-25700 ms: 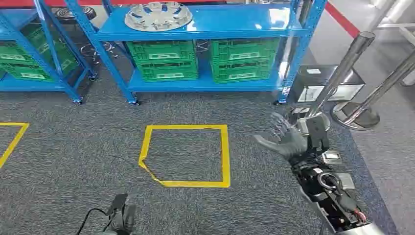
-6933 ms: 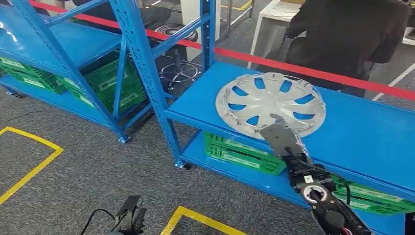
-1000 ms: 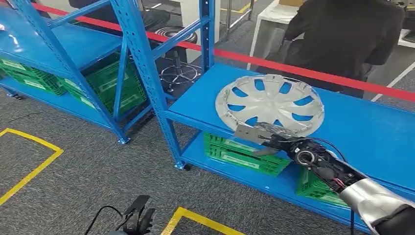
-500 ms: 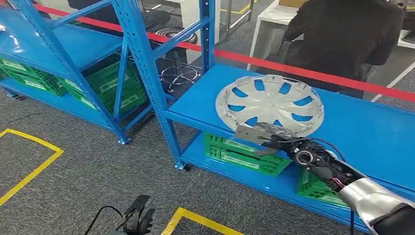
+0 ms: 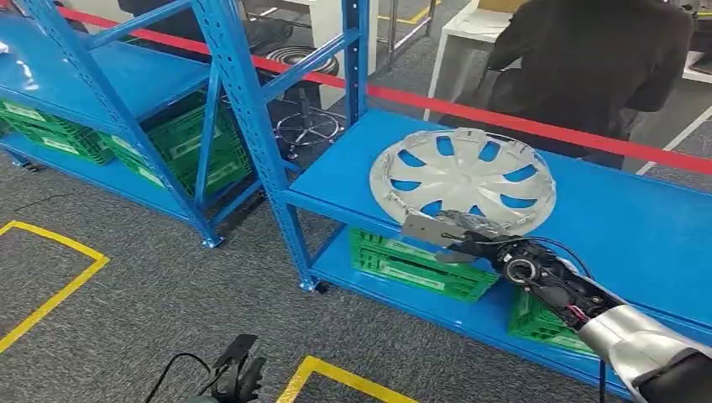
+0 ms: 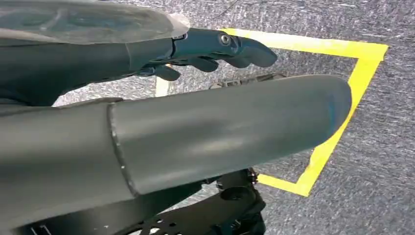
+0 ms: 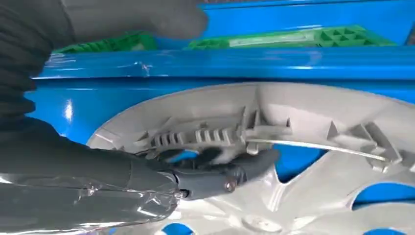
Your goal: Take the parts from the cabinet and place them on the table.
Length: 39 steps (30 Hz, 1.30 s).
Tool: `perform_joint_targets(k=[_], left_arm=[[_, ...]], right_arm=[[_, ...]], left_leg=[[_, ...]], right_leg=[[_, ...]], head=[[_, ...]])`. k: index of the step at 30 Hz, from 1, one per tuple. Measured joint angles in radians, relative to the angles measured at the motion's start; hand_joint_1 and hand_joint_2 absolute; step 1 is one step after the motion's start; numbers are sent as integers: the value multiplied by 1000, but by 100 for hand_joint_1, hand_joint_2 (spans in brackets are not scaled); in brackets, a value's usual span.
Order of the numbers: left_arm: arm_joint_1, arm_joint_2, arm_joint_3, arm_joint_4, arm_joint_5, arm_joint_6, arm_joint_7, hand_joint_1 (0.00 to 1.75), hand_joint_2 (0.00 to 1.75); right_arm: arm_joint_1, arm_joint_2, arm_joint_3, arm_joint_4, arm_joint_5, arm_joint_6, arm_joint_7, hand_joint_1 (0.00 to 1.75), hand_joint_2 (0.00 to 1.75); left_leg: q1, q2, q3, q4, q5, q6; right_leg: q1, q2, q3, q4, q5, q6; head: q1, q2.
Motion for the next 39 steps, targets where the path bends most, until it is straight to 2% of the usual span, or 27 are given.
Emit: perform_joint_targets(k=[39], left_arm=[[1, 3, 0, 0, 27, 1, -6, 0, 0]], right_arm=[[3, 0, -2, 12, -2, -11, -18, 175, 175]], left_leg=[[0, 0, 0, 0, 0, 0]], right_leg=[[0, 0, 0, 0, -1, -1]], head=[[-1, 0]])
